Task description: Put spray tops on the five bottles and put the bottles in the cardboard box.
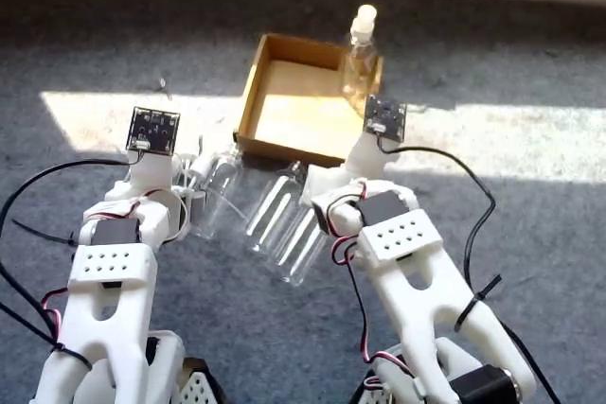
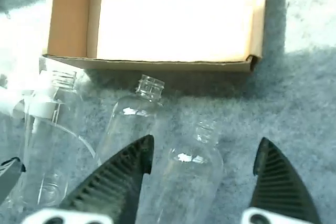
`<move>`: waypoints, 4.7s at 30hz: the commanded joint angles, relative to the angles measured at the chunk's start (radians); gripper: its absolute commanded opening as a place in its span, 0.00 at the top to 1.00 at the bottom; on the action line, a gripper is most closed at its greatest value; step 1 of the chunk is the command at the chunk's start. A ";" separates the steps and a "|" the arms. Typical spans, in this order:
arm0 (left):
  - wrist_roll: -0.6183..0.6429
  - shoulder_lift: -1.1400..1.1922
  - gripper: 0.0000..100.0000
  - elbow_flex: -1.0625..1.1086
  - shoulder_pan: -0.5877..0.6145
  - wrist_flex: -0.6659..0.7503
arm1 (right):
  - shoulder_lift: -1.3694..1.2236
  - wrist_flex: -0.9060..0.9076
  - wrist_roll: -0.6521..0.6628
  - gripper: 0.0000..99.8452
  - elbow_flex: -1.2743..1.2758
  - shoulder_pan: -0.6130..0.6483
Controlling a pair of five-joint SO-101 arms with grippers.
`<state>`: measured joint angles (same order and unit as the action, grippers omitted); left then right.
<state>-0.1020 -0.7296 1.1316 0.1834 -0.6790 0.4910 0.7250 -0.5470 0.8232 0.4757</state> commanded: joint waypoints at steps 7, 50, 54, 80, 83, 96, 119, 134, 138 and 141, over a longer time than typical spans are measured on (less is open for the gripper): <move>-0.009 -0.013 0.75 0.007 0.007 0.014 | 0.028 -0.019 -0.025 0.74 0.007 0.048; -0.009 -0.013 0.75 0.007 0.005 0.015 | -0.219 0.016 -0.247 0.74 0.002 0.059; -0.009 -0.013 0.75 0.007 0.005 0.015 | -0.331 0.016 -0.247 0.74 -0.004 0.059; -0.009 -0.018 0.75 0.008 0.007 0.015 | -0.243 0.081 0.404 1.00 -0.246 -0.156; -0.009 -0.018 0.75 0.005 0.007 0.014 | -0.125 0.236 0.526 1.00 -0.354 -0.154; -0.034 -0.013 0.75 -0.423 0.041 -0.370 | 0.435 0.036 0.815 1.00 0.048 -0.134; -0.069 0.036 0.75 -0.576 0.059 -0.382 | 1.064 -0.737 0.787 1.00 1.012 -0.137; 0.040 0.855 0.75 -1.392 0.143 -0.614 | 1.116 0.001 0.793 1.00 0.662 -0.045; 0.094 1.027 0.75 -1.578 0.162 -0.674 | 1.113 0.022 0.795 1.00 0.654 -0.024; 0.095 1.170 0.76 -1.707 0.148 -0.700 | 1.112 0.056 0.795 1.00 0.650 -0.021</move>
<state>-0.0207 0.3506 -0.4273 0.3353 -1.3464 1.5973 0.7572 0.2478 1.5290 0.4450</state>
